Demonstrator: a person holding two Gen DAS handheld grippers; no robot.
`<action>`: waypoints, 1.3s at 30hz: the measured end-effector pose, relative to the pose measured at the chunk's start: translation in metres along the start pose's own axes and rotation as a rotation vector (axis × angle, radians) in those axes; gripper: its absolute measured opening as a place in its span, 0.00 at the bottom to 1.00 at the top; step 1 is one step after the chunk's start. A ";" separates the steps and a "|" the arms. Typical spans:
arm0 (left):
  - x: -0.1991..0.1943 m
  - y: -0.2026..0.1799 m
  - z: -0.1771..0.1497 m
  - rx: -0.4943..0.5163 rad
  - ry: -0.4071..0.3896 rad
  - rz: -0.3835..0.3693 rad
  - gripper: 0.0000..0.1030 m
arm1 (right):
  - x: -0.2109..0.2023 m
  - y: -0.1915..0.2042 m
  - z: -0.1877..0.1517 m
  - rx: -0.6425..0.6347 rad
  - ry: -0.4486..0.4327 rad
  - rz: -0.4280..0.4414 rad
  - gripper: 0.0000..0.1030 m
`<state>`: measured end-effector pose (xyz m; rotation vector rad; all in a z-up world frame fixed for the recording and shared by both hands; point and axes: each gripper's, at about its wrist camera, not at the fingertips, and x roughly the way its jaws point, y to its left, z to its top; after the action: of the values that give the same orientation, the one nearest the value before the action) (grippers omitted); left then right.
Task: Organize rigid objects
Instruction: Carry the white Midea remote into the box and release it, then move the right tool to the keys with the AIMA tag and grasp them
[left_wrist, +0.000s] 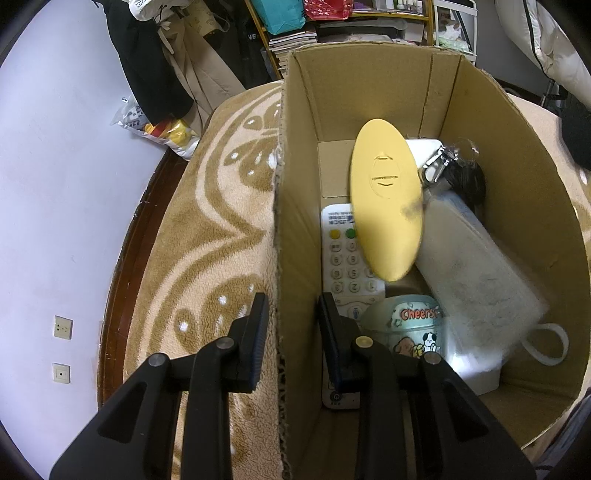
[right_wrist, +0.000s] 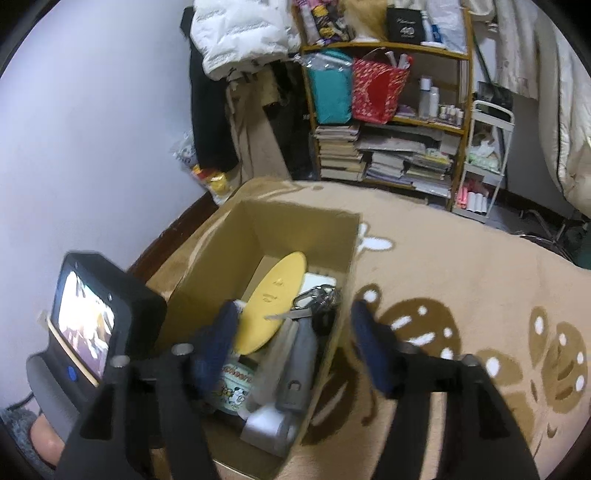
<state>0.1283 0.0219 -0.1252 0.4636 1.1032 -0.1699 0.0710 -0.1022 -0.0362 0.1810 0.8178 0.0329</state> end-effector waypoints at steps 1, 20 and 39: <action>0.000 0.000 0.000 0.000 -0.001 0.000 0.27 | -0.004 -0.004 0.001 0.011 -0.009 -0.004 0.81; -0.001 0.000 0.001 -0.001 0.002 -0.003 0.27 | -0.023 -0.093 -0.018 0.174 0.025 -0.230 1.00; -0.002 0.001 0.002 -0.002 0.004 -0.007 0.27 | -0.018 -0.183 -0.105 0.465 0.247 -0.392 1.00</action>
<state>0.1292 0.0217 -0.1222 0.4585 1.1088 -0.1739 -0.0246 -0.2691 -0.1251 0.4575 1.0877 -0.5159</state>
